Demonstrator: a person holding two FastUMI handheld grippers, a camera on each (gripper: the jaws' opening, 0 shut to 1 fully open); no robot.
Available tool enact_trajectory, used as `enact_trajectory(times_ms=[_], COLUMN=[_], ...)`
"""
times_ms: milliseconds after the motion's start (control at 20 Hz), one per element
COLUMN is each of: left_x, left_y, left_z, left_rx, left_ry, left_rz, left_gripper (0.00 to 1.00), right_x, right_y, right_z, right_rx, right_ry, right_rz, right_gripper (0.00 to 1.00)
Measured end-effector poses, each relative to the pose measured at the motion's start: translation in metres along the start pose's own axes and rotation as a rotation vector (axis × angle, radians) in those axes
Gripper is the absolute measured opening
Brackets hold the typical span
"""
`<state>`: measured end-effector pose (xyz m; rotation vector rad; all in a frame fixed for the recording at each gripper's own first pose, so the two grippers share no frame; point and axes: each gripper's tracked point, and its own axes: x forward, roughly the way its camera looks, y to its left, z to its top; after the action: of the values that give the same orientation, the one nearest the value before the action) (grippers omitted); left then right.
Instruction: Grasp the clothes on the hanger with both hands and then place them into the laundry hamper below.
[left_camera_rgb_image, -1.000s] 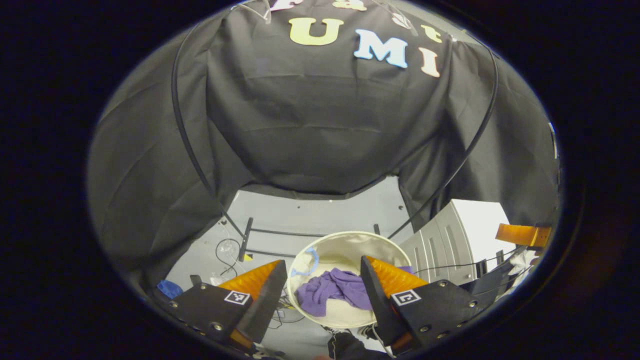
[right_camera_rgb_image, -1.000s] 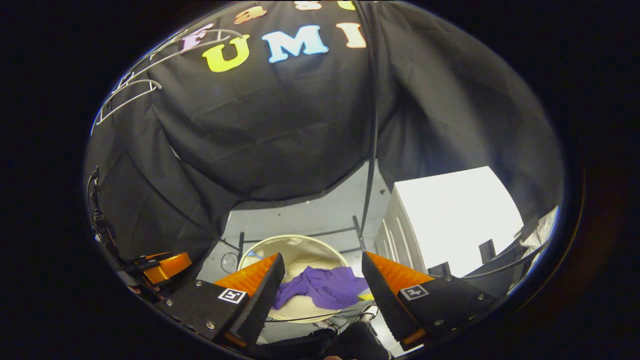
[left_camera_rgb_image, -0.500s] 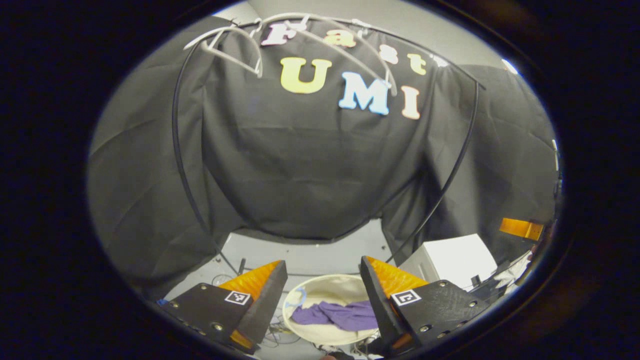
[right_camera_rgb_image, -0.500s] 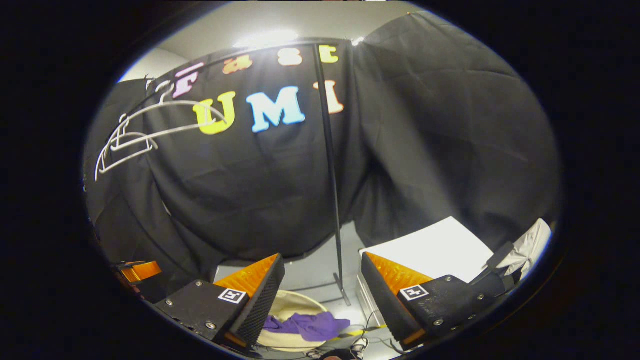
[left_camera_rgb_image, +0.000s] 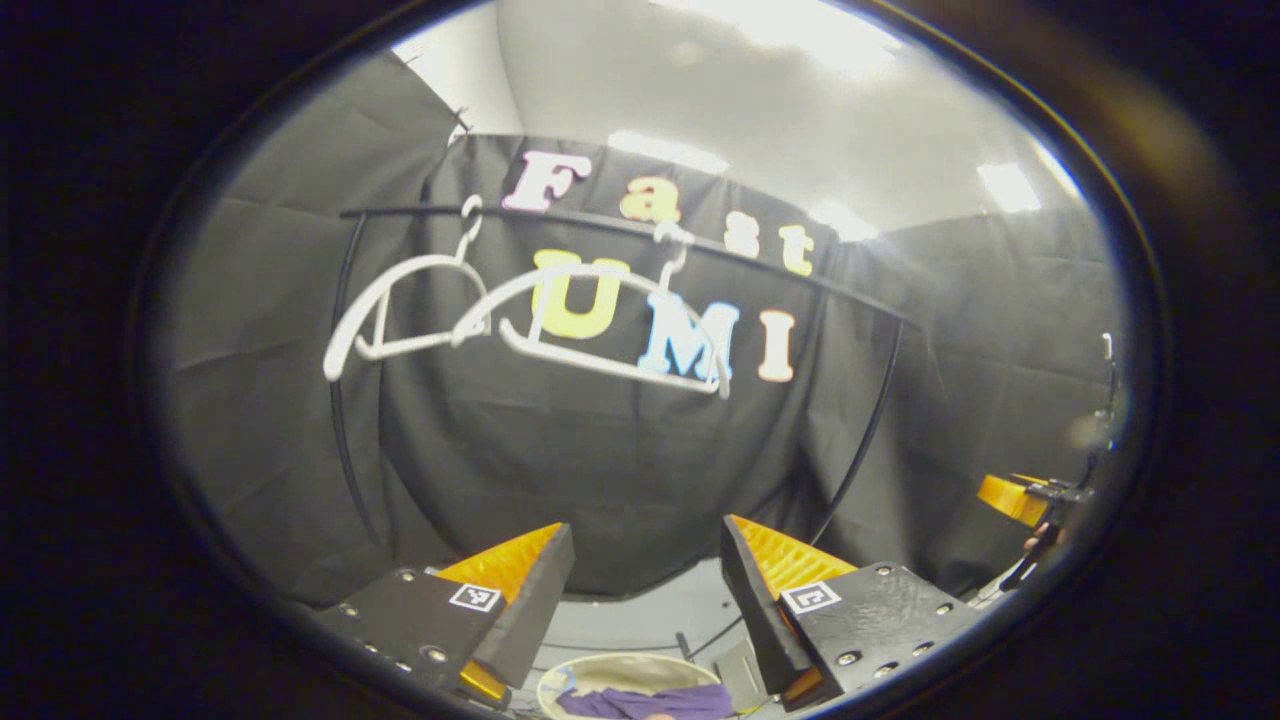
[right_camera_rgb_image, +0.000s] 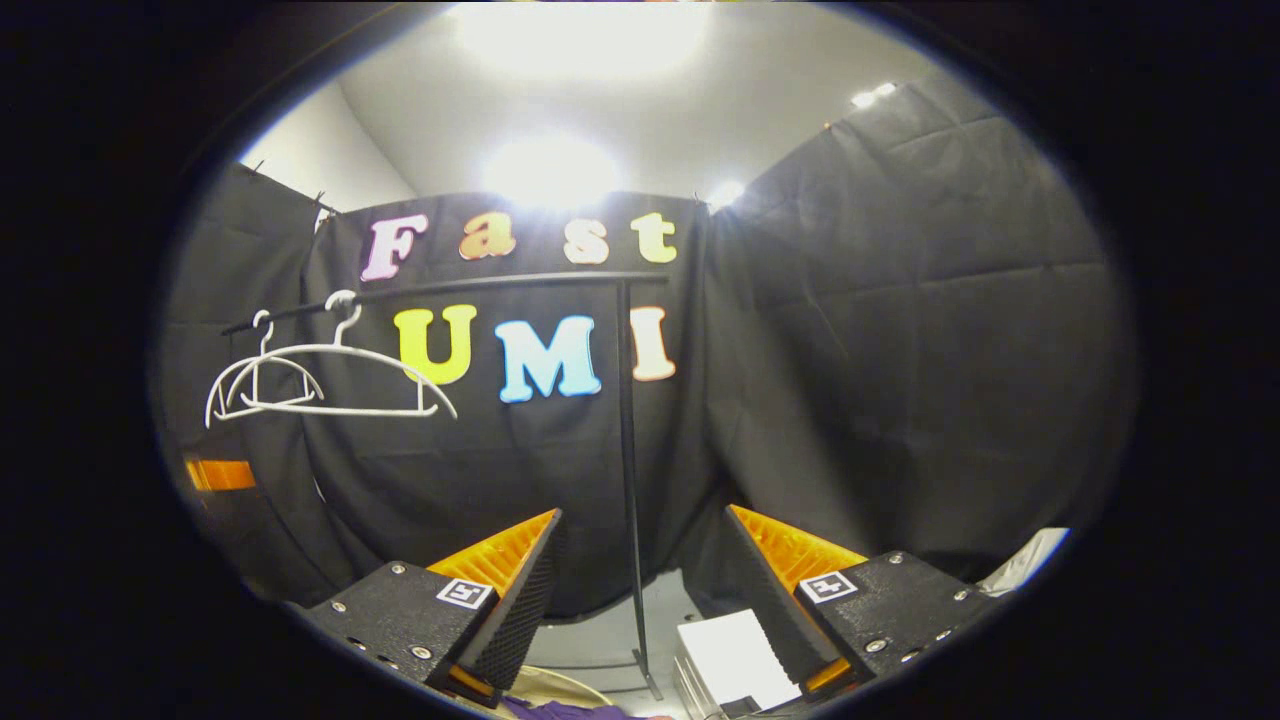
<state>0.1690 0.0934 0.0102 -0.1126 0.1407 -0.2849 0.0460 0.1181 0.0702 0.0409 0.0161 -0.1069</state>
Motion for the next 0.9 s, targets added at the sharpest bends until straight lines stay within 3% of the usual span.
enact_trajectory(times_ms=[200,250,300,500,650,900], left_x=[-0.033,-0.040,-0.047,-0.073,-0.087,-0.116], left_y=[-0.010,-0.012,-0.015,-0.031,-0.052,-0.071], left_z=[0.058,0.070,0.079,0.092,0.089,0.068], left_rx=[0.031,0.043,0.057,0.088,0.047,-0.108], left_ry=[-0.153,-0.186,-0.214,-0.276,-0.299,-0.319], left_rz=[0.041,0.061,0.085,0.152,0.164,0.230], left_gripper=[0.87,0.86,0.86,0.86,0.85,0.85], right_x=[-0.004,-0.006,-0.006,-0.002,0.004,0.011], right_y=[-0.028,-0.042,-0.054,-0.093,-0.119,-0.141], right_z=[0.043,0.052,0.061,0.069,0.065,0.056], right_rx=[0.016,0.008,0.001,0.027,0.048,0.005], right_ry=[-0.090,-0.116,-0.137,-0.156,-0.159,-0.149], right_rz=[0.020,0.018,0.014,0.022,0.029,0.115], right_gripper=[0.99,0.91,0.95,0.95,0.95,0.95])
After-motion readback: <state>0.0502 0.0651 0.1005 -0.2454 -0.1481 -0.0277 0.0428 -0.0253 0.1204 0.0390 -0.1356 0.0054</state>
